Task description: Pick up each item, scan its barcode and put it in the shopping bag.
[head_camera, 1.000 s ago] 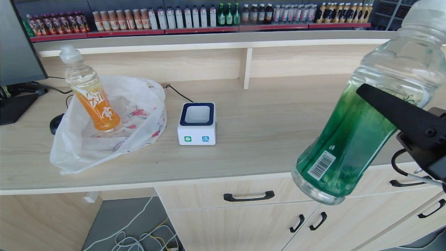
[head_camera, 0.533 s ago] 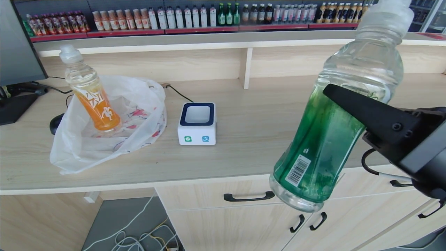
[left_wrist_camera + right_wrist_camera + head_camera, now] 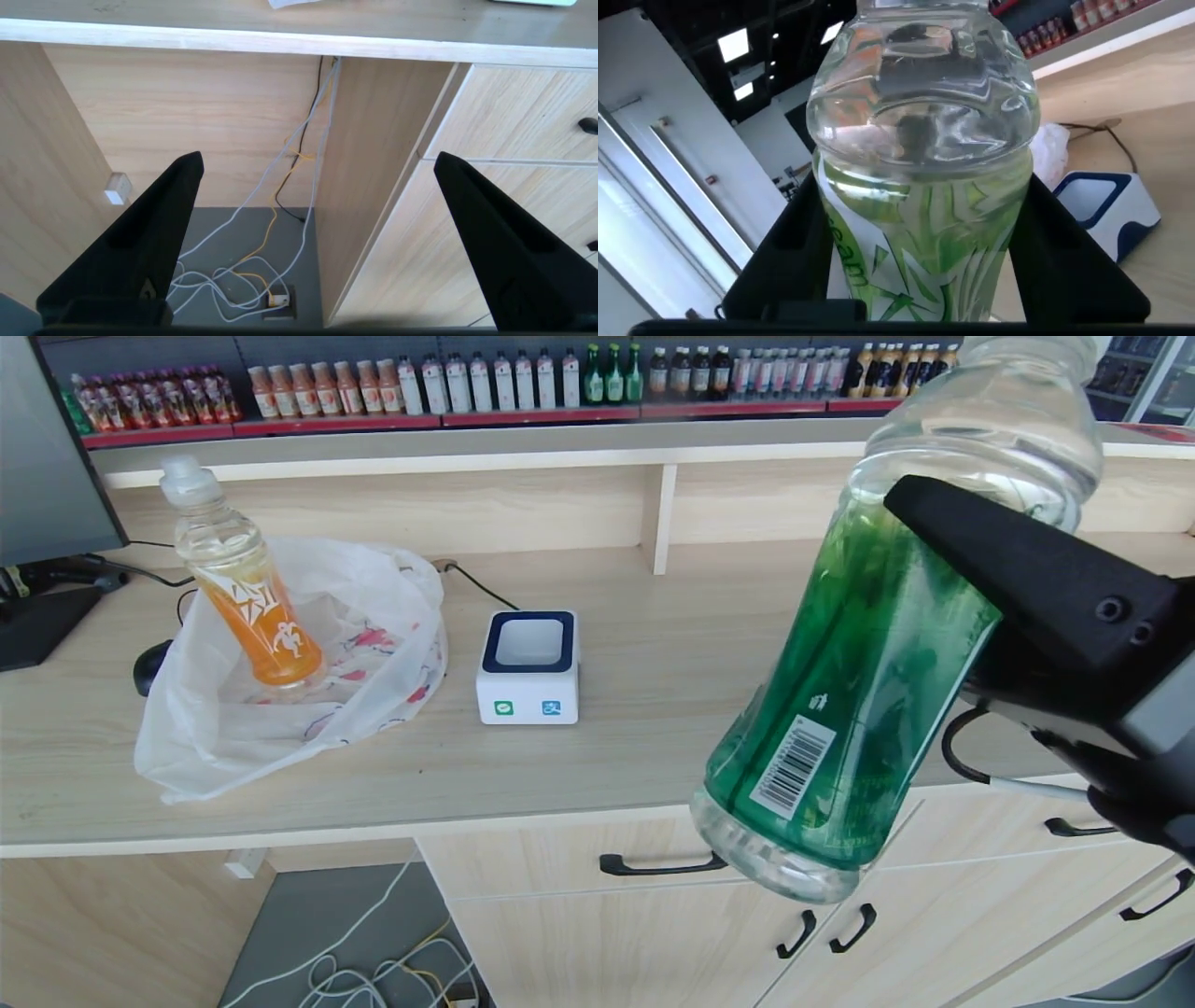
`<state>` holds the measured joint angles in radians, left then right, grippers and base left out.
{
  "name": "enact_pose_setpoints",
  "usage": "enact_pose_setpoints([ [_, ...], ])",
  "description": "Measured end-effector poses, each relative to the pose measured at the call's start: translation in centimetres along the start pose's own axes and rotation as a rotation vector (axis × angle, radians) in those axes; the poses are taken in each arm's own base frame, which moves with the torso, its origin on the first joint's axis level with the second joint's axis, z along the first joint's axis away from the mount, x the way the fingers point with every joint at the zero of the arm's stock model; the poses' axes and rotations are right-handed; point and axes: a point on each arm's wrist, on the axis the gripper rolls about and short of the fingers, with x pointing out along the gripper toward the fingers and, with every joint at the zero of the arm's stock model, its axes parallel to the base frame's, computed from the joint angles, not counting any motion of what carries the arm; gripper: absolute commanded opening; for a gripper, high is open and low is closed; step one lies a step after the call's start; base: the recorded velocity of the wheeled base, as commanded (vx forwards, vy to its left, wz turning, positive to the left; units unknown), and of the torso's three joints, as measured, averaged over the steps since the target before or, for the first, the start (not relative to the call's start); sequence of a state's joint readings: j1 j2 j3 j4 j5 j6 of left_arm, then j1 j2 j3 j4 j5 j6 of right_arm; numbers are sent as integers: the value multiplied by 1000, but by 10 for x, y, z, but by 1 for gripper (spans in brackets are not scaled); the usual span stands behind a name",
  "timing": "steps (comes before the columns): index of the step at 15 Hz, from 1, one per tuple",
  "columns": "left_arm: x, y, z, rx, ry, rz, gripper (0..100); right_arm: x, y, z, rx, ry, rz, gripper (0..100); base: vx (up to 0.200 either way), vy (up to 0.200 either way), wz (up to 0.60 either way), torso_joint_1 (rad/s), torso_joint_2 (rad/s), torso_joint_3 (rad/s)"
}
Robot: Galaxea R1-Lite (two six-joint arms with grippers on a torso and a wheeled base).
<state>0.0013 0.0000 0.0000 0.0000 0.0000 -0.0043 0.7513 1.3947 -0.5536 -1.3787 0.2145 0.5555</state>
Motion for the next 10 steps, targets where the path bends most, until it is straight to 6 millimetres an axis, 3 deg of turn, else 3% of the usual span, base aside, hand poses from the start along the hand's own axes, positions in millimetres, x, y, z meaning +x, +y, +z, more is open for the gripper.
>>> enact_pose_setpoints([
  [10, 0, 0, 0, 0, 0, 0, 100, -1, 6, -12, 88, -38, 81, 0, 0, 0, 0, 0, 0, 0],
])
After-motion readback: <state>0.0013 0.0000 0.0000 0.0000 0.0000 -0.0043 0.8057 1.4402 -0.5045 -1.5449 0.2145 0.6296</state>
